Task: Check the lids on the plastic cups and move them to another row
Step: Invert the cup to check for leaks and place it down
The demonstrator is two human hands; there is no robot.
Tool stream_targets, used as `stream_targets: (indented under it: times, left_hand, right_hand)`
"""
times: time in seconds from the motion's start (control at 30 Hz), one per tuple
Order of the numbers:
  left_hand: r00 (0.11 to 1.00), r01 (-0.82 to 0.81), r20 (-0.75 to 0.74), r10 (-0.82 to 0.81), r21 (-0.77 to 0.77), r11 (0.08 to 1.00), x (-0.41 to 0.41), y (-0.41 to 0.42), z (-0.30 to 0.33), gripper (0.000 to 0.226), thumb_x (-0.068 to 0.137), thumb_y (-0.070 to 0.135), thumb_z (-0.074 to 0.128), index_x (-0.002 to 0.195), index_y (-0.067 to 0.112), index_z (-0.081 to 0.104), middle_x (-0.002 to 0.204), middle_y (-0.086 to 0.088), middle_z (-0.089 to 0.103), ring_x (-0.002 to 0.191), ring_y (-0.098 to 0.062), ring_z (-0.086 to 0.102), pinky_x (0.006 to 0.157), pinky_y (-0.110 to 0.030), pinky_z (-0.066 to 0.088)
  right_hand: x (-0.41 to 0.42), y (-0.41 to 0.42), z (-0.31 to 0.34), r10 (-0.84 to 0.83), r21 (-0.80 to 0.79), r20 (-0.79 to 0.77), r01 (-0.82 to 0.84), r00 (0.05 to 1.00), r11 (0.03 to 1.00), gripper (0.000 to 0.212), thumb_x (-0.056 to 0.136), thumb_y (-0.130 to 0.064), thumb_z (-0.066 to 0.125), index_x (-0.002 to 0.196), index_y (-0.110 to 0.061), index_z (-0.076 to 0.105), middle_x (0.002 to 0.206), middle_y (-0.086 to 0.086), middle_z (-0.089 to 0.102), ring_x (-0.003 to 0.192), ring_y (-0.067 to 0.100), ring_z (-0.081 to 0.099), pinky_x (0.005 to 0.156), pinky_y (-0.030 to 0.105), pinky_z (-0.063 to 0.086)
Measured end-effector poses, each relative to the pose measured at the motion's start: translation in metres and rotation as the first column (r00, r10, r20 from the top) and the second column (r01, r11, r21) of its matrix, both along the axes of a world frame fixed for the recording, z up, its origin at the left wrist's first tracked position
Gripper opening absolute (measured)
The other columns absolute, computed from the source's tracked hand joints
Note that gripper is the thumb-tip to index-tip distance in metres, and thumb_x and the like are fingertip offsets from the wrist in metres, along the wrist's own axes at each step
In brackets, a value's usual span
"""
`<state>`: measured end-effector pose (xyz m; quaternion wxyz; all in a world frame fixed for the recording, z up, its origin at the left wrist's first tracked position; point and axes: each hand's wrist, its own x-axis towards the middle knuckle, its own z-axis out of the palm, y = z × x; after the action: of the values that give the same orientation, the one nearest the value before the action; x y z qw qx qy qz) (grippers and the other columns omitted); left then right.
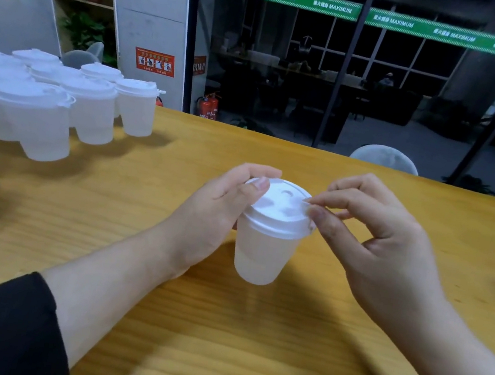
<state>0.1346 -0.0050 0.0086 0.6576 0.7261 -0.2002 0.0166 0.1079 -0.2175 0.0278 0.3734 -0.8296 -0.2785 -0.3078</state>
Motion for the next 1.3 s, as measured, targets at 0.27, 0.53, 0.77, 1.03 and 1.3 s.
stream_targets:
  times: [0.27,0.53,0.77,1.03,1.3]
  left_hand:
    - [1.0,0.0,0.011,0.0,0.014,1.0,0.001,0.0,0.0,0.037,0.096,0.053,0.046,0.124,0.038,0.064,0.117,0.009,0.074,0.111,-0.012,0.068,0.103,-0.04,0.053]
    - [1.0,0.005,0.025,-0.005,0.012,1.0,0.001,0.001,-0.001,0.04,0.096,0.053,0.046,0.127,0.036,0.063,0.118,0.008,0.074,0.111,-0.011,0.069,0.101,-0.039,0.054]
    - [1.0,0.005,0.024,-0.006,0.007,1.0,0.001,0.001,-0.001,0.04,0.096,0.054,0.046,0.128,0.036,0.062,0.116,0.008,0.074,0.11,-0.012,0.068,0.097,-0.037,0.054]
    - [0.998,-0.055,0.028,0.056,-0.026,0.998,0.001,0.0,-0.001,0.062,0.093,0.077,0.034,0.128,0.035,0.064,0.115,0.012,0.073,0.109,-0.005,0.067,0.091,-0.029,0.052]
    - [0.909,-0.351,-0.274,0.313,-0.099,0.931,0.008,0.003,0.002,0.065,0.103,0.067,0.024,0.109,0.023,0.071,0.099,-0.007,0.077,0.093,-0.024,0.073,0.084,-0.044,0.06]
  right_hand:
    - [0.0,-0.009,0.007,-0.069,-0.294,0.183,0.121,0.981,0.948,0.027,0.101,-0.031,0.052,0.107,-0.02,0.076,0.103,-0.008,0.058,0.096,0.019,0.057,0.081,0.021,0.042]
    - [-0.008,-0.007,0.012,-0.115,-0.378,0.204,0.186,0.972,0.907,0.031,0.101,-0.041,0.055,0.107,-0.019,0.075,0.102,-0.008,0.058,0.093,0.016,0.052,0.073,0.034,0.045]
    - [-0.015,0.0,0.018,-0.187,-0.42,0.223,0.267,0.957,0.867,0.043,0.098,-0.057,0.05,0.097,-0.022,0.075,0.094,-0.01,0.059,0.086,0.021,0.051,0.062,0.037,0.044]
    - [-0.013,0.017,0.016,-0.202,-0.254,-0.086,0.175,0.976,0.951,0.083,0.081,-0.081,0.056,0.147,-0.032,0.048,0.14,-0.016,0.049,0.13,0.001,0.046,0.103,0.016,0.036]
    - [-0.01,0.046,0.027,-0.216,-0.346,-0.384,0.077,0.898,0.935,0.084,0.072,-0.077,0.067,0.147,-0.051,0.039,0.134,-0.035,0.042,0.12,-0.012,0.043,0.094,0.018,0.038]
